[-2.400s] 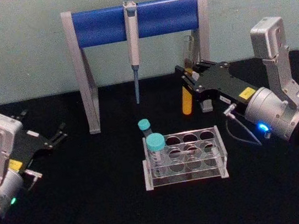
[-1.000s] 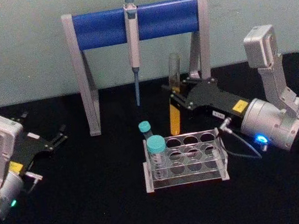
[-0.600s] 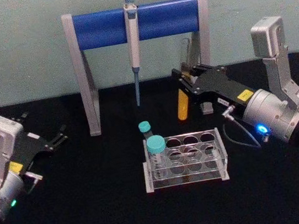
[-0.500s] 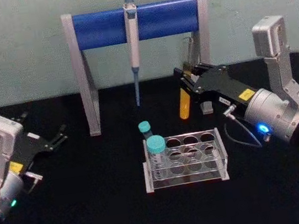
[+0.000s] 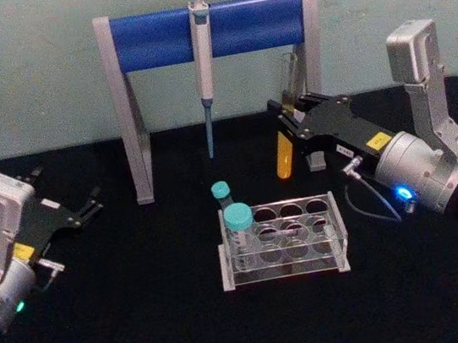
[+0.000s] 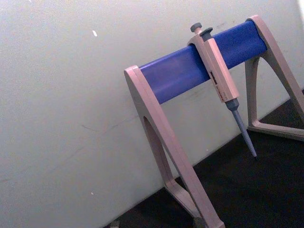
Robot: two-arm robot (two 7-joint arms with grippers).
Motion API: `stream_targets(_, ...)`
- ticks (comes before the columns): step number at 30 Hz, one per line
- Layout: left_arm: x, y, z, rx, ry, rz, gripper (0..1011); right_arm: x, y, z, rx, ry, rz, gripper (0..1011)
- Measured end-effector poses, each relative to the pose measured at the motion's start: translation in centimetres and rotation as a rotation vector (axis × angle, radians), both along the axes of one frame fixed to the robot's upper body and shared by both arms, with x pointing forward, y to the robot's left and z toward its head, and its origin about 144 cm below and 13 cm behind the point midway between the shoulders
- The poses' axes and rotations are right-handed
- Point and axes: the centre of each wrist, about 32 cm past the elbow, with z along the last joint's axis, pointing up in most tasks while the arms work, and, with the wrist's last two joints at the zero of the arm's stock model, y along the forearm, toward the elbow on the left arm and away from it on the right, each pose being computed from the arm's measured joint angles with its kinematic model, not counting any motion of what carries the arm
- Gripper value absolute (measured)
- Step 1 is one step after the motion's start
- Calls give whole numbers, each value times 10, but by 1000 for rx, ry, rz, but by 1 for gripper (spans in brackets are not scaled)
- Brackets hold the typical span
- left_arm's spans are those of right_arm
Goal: Pick up the test tube from the test tube rack, shake it, then place it back into the test tube rack.
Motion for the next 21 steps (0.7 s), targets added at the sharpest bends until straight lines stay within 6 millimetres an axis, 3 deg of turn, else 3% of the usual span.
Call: stream_targets(21,0,0,0,0,0,0,1001,-1,-1,0,-4,0,4,226)
